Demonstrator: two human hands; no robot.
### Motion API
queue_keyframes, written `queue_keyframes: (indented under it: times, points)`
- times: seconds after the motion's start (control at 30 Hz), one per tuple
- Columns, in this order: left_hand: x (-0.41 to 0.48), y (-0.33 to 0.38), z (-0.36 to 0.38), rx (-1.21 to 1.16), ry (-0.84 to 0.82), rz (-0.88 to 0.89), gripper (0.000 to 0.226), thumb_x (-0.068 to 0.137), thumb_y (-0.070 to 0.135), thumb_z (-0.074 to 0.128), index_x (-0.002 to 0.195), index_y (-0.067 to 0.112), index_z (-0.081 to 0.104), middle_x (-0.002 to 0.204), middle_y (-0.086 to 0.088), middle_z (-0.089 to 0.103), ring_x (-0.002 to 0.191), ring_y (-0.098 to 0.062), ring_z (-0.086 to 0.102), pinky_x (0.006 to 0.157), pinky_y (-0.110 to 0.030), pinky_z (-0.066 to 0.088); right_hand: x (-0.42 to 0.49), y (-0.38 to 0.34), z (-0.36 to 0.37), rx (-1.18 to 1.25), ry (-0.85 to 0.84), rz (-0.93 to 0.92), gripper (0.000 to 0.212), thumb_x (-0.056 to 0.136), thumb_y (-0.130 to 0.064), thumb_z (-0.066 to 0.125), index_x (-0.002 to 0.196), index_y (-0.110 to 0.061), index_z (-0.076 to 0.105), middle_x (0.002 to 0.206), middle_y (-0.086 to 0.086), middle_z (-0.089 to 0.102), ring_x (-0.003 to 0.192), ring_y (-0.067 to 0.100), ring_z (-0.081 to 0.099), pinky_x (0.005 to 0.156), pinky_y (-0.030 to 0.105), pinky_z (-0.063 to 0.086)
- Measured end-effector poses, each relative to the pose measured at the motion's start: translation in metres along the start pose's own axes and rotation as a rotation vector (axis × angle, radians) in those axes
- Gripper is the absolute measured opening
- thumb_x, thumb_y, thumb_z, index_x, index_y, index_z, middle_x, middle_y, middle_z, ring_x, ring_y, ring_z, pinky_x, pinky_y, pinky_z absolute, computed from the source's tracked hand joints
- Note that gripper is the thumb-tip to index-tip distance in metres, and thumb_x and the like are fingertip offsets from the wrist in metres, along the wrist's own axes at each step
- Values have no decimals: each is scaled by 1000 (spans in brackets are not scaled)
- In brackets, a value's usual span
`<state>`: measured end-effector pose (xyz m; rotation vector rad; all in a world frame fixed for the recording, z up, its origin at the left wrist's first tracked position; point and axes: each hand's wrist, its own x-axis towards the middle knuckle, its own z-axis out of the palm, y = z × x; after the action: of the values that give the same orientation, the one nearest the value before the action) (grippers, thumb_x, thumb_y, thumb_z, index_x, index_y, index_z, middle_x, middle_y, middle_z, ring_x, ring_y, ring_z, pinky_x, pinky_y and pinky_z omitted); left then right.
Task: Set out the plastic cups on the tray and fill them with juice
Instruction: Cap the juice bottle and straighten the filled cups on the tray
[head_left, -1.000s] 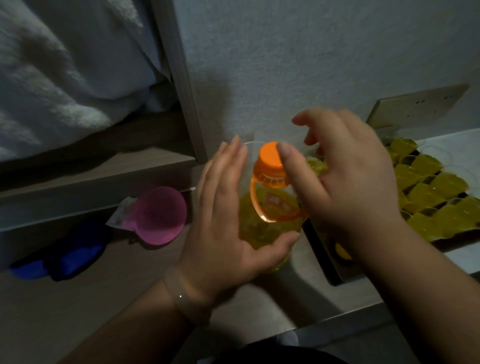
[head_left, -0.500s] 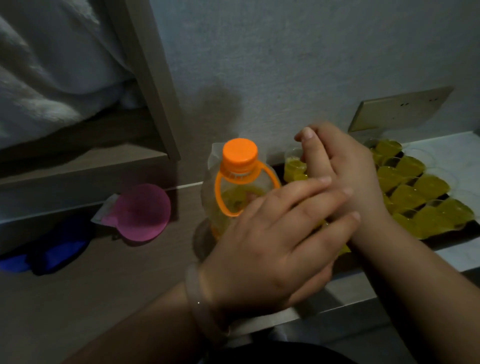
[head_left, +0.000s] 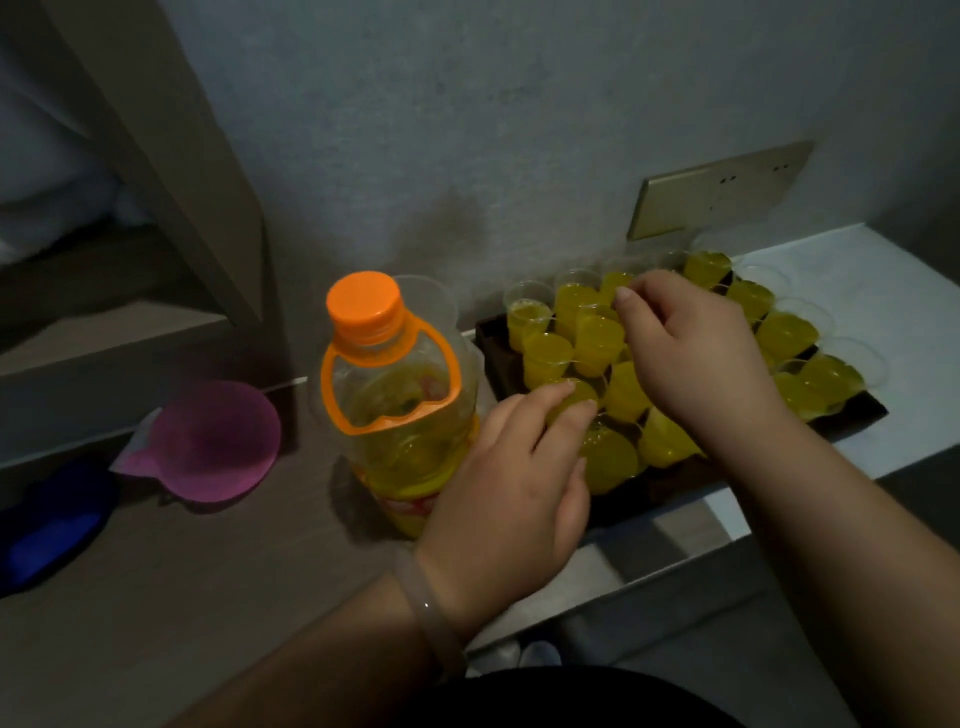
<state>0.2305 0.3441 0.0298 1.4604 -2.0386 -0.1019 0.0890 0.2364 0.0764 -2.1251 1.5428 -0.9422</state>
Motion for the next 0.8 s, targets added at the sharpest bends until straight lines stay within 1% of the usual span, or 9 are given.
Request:
queue_keyframes:
  times: [0.1,0.2,0.3,0.37,0.5,0.67,0.8]
  points:
    - [0,-6,11,-8,-120,-134,45,92,22,50,135,10,46,138,-10,43,123,-27,45,102,-38,42,-1,6,-4,-29,-25,41,27,99,-32,44,96,-14,63,73,-4,58,68,11,55,60,30,43]
    - [4,-9,28,-50,-268,-281,51,95,24,47,143,14,35,147,-7,31,132,-26,35,110,-36,34,-3,17,-6,-44,-45,64,28,99,-34,44,105,-15,64,76,-7,58,70,9,54,58,26,41]
    - [11,-14,44,-13,-347,-389,55,98,24,42,148,14,24,153,-7,21,138,-25,26,115,-35,25,-1,30,-10,-55,-53,63,27,98,-35,45,106,-17,64,76,-7,58,70,8,53,57,25,41]
    - [17,-17,53,-18,-347,-459,56,98,22,40,150,13,20,153,-7,22,138,-24,27,115,-34,25,2,39,-13,-58,-71,39,26,98,-35,46,106,-18,63,77,-7,59,70,7,54,58,25,43]
    - [29,-21,75,-26,-297,-558,57,98,18,42,150,11,19,149,-7,28,135,-22,33,113,-30,28,17,55,-21,-51,-122,-31,25,98,-34,47,106,-18,64,79,-5,59,71,6,53,57,24,41]
    - [34,-22,99,-11,-224,-699,59,97,20,48,149,15,22,150,-6,28,135,-20,34,110,-25,28,39,83,-40,-69,-210,-131,24,96,-36,47,104,-21,63,82,-7,58,72,5,52,59,27,44]
    - [28,-17,115,81,-213,-763,57,95,20,50,148,14,28,152,-12,26,137,-27,31,112,-30,27,49,105,-50,-74,-273,-204,23,95,-38,48,101,-23,63,84,-6,58,73,4,51,55,24,37]
